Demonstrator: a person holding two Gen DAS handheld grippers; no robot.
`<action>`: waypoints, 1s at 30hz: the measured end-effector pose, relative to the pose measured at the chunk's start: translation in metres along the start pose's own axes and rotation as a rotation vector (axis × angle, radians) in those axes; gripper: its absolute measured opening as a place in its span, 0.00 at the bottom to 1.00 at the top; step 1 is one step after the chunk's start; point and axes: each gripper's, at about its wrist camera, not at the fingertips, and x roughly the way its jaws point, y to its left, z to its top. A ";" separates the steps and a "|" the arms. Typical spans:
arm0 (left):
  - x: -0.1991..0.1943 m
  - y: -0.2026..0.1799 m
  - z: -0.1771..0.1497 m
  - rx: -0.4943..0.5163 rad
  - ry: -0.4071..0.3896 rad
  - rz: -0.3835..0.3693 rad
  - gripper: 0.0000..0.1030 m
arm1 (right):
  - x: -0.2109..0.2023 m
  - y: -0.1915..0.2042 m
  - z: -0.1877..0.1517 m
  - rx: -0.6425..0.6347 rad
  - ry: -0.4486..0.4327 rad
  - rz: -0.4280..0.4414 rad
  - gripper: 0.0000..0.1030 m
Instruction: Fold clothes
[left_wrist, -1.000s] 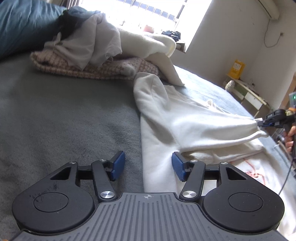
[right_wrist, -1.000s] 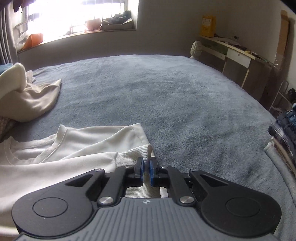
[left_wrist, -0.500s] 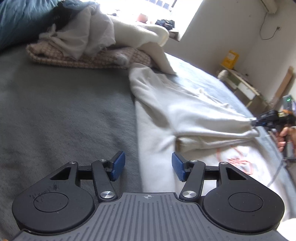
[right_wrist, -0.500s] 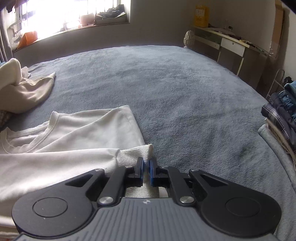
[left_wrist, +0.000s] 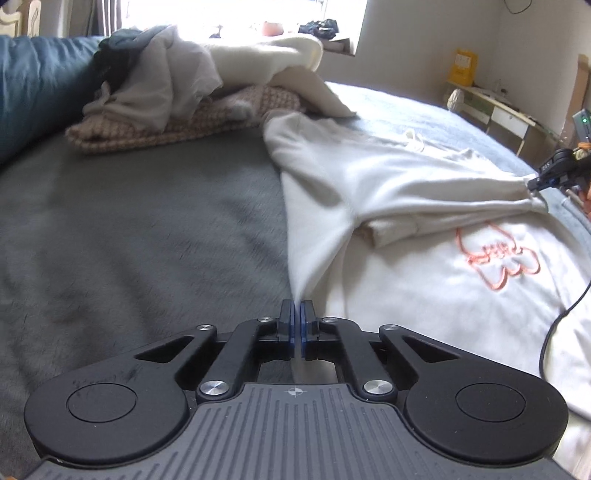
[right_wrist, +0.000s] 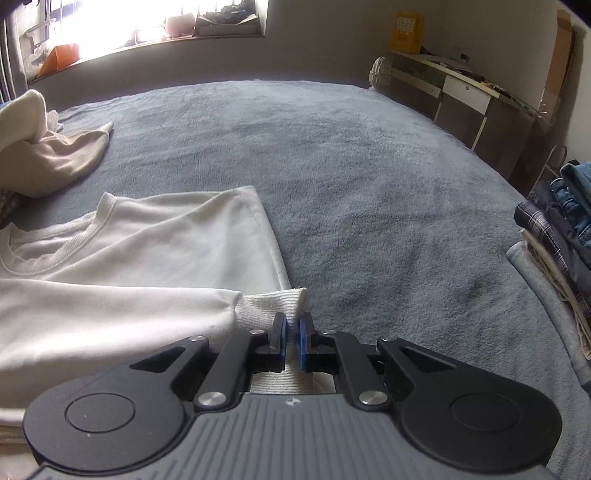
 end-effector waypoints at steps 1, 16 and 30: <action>-0.001 0.002 -0.001 -0.005 0.000 0.000 0.02 | 0.001 0.001 -0.001 -0.009 -0.001 -0.004 0.06; -0.008 0.010 -0.003 0.010 -0.004 -0.037 0.11 | 0.030 -0.002 0.016 0.048 0.018 -0.044 0.45; 0.007 0.016 0.026 -0.115 -0.139 -0.140 0.32 | -0.026 0.117 0.050 -0.165 -0.022 0.467 0.46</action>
